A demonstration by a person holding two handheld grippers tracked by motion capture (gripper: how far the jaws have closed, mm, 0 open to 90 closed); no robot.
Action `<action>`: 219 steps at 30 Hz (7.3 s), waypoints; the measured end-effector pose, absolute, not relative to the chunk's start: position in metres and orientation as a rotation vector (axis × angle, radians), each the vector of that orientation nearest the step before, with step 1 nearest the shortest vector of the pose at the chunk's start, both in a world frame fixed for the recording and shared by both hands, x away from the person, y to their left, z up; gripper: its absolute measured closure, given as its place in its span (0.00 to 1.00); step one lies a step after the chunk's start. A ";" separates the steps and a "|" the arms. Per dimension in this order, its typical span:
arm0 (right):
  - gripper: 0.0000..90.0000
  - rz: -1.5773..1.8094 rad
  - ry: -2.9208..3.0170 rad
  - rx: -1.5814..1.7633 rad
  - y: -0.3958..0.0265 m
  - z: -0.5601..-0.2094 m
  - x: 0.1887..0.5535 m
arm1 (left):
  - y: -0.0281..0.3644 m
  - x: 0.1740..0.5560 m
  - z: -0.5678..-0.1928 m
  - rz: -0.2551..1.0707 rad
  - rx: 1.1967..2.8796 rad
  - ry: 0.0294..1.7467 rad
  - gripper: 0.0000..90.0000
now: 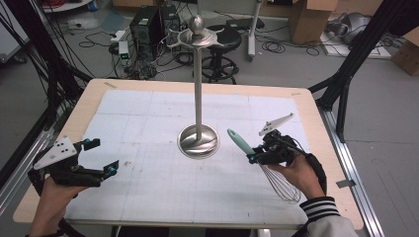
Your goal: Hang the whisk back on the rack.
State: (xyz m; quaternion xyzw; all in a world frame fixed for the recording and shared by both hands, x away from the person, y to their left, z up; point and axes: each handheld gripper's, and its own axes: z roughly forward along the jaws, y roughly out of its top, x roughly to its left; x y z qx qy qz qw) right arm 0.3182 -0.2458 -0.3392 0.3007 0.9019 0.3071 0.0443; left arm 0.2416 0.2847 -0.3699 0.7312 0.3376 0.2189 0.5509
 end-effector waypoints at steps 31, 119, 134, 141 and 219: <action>0.77 1.405 2.569 0.815 -0.296 -0.276 0.321 | 0.285 0.242 -0.370 0.517 1.732 0.797 0.02; 0.77 1.601 2.421 0.605 -0.207 -0.191 0.378 | 0.293 0.239 -0.366 0.499 1.710 0.748 0.02; 0.77 1.589 2.445 0.602 -0.195 -0.195 0.385 | 0.294 0.239 -0.366 0.497 1.707 0.747 0.02; 0.77 1.574 2.448 0.596 -0.189 -0.197 0.389 | 0.295 0.239 -0.366 0.492 1.705 0.747 0.02; 0.00 1.626 2.151 0.724 -0.296 -0.342 0.262 | 0.288 0.236 -0.376 0.433 1.740 0.712 0.02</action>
